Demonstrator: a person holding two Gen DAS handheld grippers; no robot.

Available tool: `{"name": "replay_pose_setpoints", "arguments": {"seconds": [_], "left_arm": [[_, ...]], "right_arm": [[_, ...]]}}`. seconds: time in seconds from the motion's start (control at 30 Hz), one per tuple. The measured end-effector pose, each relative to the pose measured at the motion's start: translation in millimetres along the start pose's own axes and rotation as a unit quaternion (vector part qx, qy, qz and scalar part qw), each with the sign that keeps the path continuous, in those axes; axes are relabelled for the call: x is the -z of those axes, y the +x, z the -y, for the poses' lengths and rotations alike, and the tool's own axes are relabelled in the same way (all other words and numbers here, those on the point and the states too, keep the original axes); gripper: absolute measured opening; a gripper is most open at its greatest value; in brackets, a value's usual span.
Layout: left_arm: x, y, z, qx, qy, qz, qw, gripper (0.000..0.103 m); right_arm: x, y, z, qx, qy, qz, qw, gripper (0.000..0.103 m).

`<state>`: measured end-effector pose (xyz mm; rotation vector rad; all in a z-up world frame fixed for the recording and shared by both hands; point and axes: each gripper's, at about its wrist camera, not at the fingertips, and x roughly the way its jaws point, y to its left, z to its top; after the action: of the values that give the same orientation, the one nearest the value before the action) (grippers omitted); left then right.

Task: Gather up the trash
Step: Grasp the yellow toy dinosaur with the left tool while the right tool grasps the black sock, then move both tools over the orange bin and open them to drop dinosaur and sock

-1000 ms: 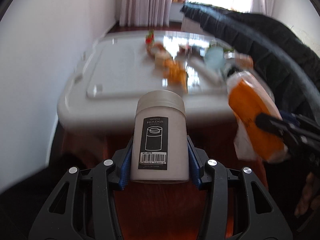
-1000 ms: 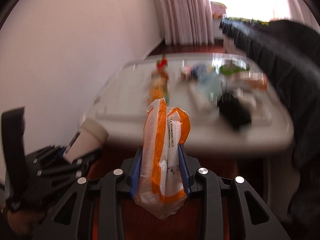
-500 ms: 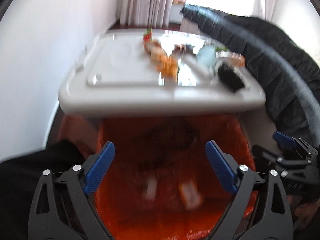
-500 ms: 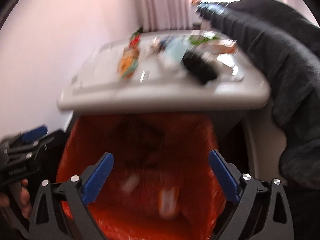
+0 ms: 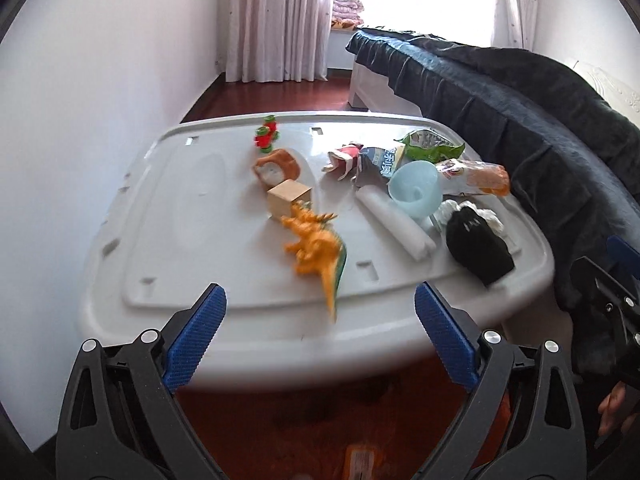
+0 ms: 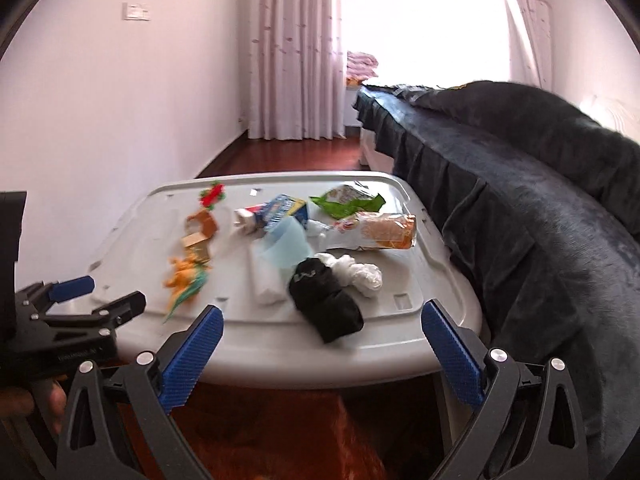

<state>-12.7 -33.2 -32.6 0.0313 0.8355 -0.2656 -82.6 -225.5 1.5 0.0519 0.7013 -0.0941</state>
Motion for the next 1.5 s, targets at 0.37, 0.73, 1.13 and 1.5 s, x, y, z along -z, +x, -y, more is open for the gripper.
{"name": "replay_pose_setpoints", "arguments": {"seconds": [0.37, 0.73, 1.13, 1.5], "left_arm": [[-16, 96, 2, -0.016, -0.022, -0.049, 0.9984, 0.068], [-8, 94, -11, -0.021, -0.04, -0.05, 0.9978, 0.048], [15, 35, -12, 0.003, -0.041, -0.022, 0.9989, 0.048], [22, 27, -5, 0.016, -0.032, -0.022, 0.9991, 0.048]], "right_arm": [[17, 31, 9, 0.011, 0.011, -0.016, 1.0, 0.098], [20, 55, 14, 0.015, 0.015, -0.03, 0.999, 0.098], [15, 114, -10, 0.033, -0.045, -0.043, 0.998, 0.096], [20, 126, -16, 0.018, -0.073, -0.066, 0.995, 0.052]]}}
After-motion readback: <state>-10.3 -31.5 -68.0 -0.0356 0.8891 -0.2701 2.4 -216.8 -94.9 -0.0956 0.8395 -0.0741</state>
